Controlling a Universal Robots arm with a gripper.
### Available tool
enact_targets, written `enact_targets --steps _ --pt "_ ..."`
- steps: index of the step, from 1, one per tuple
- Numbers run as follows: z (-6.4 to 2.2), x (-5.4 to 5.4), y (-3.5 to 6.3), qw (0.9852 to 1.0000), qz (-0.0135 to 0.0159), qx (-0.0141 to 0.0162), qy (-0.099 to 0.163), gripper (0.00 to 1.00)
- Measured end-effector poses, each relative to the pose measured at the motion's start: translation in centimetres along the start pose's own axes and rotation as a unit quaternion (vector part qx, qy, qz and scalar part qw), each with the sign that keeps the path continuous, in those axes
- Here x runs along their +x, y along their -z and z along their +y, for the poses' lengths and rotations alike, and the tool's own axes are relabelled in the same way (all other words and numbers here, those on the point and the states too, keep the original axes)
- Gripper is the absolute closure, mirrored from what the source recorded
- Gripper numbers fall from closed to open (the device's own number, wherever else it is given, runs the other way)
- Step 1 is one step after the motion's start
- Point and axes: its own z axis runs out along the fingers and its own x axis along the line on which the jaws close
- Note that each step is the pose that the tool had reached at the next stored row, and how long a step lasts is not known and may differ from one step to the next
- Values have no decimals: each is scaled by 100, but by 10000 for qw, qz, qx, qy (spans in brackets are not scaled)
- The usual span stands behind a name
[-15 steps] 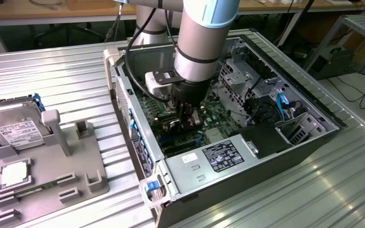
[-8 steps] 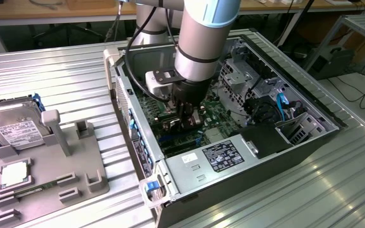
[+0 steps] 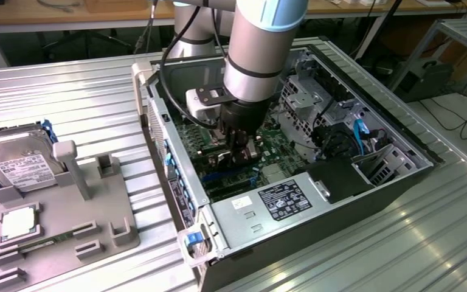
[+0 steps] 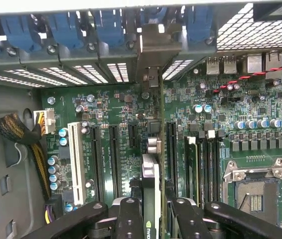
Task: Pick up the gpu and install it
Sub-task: 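Insert the gpu into the slot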
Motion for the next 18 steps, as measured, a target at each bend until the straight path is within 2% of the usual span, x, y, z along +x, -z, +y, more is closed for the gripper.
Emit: enact_targets --steps 7,18 --pt "-96 -5 0 10000 0 0 0 73" --pt "-100 -6 0 10000 0 0 0 73"
